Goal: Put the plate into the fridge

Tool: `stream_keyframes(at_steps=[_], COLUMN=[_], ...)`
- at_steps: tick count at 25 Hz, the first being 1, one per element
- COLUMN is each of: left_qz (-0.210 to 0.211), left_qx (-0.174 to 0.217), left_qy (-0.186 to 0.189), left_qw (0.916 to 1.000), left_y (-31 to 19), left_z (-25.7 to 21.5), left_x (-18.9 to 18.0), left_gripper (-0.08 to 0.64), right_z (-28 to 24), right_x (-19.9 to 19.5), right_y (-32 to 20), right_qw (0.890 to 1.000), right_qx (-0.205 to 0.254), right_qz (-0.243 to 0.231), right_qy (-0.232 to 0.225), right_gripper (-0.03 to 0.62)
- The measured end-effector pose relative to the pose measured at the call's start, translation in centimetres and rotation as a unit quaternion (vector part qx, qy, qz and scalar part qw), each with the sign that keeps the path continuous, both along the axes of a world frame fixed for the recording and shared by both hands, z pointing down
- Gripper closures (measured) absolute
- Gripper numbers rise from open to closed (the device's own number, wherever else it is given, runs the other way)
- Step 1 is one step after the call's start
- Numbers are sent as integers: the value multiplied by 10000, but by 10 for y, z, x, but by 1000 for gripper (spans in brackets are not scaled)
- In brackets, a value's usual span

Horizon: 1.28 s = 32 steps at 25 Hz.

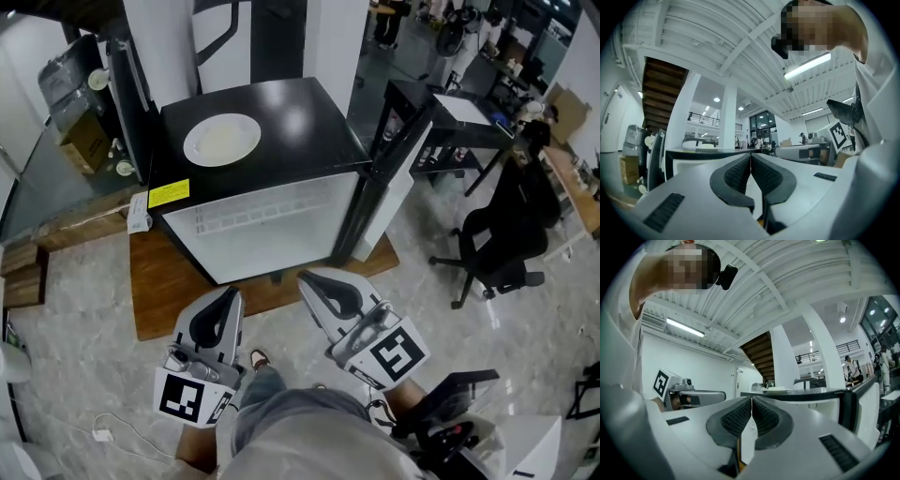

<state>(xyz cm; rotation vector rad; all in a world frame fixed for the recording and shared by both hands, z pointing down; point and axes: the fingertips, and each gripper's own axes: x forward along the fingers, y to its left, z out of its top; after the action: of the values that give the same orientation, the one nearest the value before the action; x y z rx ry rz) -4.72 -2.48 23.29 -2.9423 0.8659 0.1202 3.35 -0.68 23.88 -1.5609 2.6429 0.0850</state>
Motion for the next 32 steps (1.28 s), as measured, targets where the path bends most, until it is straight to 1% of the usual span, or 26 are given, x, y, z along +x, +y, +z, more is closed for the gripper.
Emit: stream_keyframes(at_steps=[2,4,5,6,7,8,9,11,12,13,15,16,17,19,21,23,25,28,30,32], left_qz=[217,383,452,521,591,645,648,626,723,870,1143,1248,1340,1492,1556,1566,1634,1766,1795,1838], left_qx=[260,535,721,962,1253,1529,1656,1487,1474,1554,1798,1770,1591,1091,714,452,205,-106,-176,-182], left_qy=[-151,-490,-722,-994,-1303,-1617,-1880,-2216,-2385,-2608,-3104,-3297,-3437,-3621,-3817,-4108,-4384,-4654,-4818,-4941], left_qw=[9993,9966,9938,9890,9818,9728,9659,9617,9572,9488,9264,9189,9158,9136,9083,8971,8835,8672,8575,8496], left_y=[-32,-74,-99,-127,-155,-182,-209,-258,-280,-300,-341,-361,-381,-418,-452,-483,-508,-534,-546,-554], left_z=[-18,-34,-43,-52,-62,-70,-77,-83,-84,-83,-77,-73,-70,-66,-63,-53,-38,-17,-8,-1], left_x=[-16,-37,-50,-62,-73,-80,-84,-76,-66,-53,-23,-9,2,21,33,40,46,55,60,66], left_gripper=[541,541,541,541,541,541,541,541,541,541,541,541,541,541,541,541,541,541,541,541], right_z=[-10,-21,-27,-33,-38,-41,-45,-52,-55,-56,-51,-47,-44,-48,-56,-59,-52,-35,-25,-17], right_x=[-17,-38,-50,-62,-74,-82,-88,-91,-90,-88,-77,-69,-60,-46,-36,-31,-29,-26,-25,-22], right_y=[-34,-76,-101,-127,-151,-173,-190,-214,-222,-230,-241,-246,-251,-265,-283,-302,-320,-344,-356,-366], right_qw=[9998,9990,9984,9976,9967,9958,9949,9934,9925,9913,9871,9830,9768,9602,9387,9125,8847,8401,8174,8000], right_qx=[112,252,333,415,478,515,537,608,656,684,606,499,408,463,679,820,818,791,729,616], right_qz=[81,187,248,320,393,454,492,485,462,446,448,454,463,518,582,625,642,568,410,251], right_qy=[159,319,387,452,527,613,700,848,928,1036,1410,1705,2049,2705,3329,3958,4543,5336,5700,5963], right_gripper=[575,575,575,575,574,575,575,575,575,575,575,575,575,575,574,574,574,574,574,572])
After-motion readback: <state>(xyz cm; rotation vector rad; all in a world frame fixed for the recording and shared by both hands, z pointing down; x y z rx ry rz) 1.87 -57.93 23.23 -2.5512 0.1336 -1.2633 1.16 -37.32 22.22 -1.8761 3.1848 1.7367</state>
